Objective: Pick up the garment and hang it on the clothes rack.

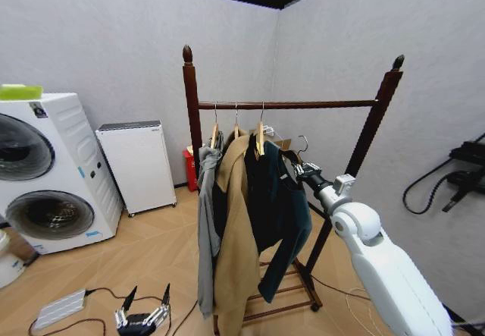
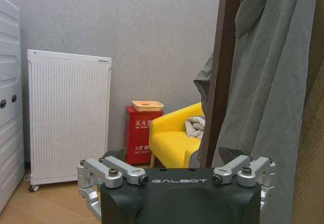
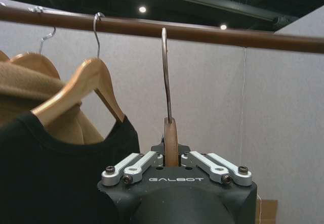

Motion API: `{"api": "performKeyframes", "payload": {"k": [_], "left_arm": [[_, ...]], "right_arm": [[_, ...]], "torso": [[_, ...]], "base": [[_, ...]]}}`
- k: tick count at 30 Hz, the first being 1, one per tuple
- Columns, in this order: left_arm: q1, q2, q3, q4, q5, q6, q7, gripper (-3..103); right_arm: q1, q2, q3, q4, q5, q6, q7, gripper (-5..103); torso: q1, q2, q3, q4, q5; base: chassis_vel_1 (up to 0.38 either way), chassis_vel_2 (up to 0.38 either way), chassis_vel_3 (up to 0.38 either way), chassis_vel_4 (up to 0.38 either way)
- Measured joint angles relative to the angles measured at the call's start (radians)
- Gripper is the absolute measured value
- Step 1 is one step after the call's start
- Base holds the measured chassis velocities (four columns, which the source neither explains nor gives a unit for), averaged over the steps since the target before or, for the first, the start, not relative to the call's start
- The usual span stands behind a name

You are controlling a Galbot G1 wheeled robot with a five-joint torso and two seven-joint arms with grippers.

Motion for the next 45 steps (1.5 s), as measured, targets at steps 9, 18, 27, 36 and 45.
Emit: {"api": "performKeyframes", "payload": {"k": [9,18,27,36,45], "left_arm": [[0.0,0.0,0.0,0.0,0.0,0.0,0.0,100],[0.0,0.0,0.0,0.0,0.0,0.0,0.0,100],[0.0,0.0,0.0,0.0,0.0,0.0,0.0,100],[0.0,0.0,0.0,0.0,0.0,0.0,0.0,100],[0.0,0.0,0.0,0.0,0.0,0.0,0.0,100]], "right_arm": [[0.234,-0.066,-0.144,-0.073,0.143,-0.071,0.072,9],[0.515,-0.059,-0.304,-0.201,0.266,-0.171,0.136,9],[0.615,-0.046,-0.389,-0.293,0.34,-0.248,0.172,9],[0.664,-0.011,-0.438,-0.362,0.363,-0.251,0.206,9],[0.654,0.016,-0.446,-0.391,0.347,-0.247,0.212,9]], "torso": [[-0.001,0.001,0.0,0.0002,-0.0002],[0.0,0.0,0.0,0.0007,-0.0002],[0.0,0.0,0.0,0.0002,-0.0001],[0.0,0.0,0.0,0.0002,-0.0002],[0.0,0.0,0.0,0.0002,-0.0002]], "base": [[0.014,-0.007,-0.009,0.008],[-0.003,0.005,0.017,-0.003],[0.0,0.0,0.0,0.0],[0.0,0.0,0.0,0.0],[0.0,0.0,0.0,0.0]]}}
